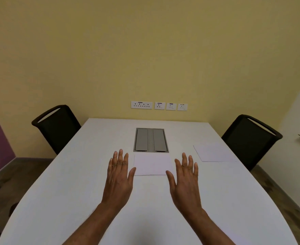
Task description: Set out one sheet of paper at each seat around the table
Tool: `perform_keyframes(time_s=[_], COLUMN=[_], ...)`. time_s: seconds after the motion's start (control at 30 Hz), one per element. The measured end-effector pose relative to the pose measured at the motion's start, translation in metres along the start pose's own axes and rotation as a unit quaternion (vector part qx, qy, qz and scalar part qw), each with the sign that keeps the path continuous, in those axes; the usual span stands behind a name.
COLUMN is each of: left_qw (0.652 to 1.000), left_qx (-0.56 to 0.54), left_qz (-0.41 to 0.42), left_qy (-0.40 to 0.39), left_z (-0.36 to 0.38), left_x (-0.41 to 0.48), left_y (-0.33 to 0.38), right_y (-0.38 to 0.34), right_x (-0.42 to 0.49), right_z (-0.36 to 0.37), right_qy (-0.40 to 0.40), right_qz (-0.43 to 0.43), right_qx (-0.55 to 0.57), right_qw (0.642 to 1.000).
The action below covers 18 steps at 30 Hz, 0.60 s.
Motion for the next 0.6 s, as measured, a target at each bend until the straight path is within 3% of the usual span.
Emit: perform_keyframes(time_s=[0.3, 0.6], left_qw=[0.997, 0.993], left_qx=[0.055, 0.06], left_qz=[-0.047, -0.099], left_qy=[0.008, -0.021], left_z=[0.023, 0.096], left_x=[-0.005, -0.019], left_y=[-0.049, -0.065], right_y=[-0.016, 0.048], right_x=[0.012, 0.014], right_z=[0.066, 0.135], right_qy=[-0.054, -0.103], right_qz=[-0.043, -0.057], right_qx=[0.033, 0.017], right_qw=[0.997, 0.993])
Point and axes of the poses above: each hand's wrist, its own x-axis towards the middle knuckle, its own z-axis out of the palm, y = z × x, the point moved 2 cm from there along x, towards the middle knuckle, and after that the axes turned 12 degrees about y, right-handed, at the moved point
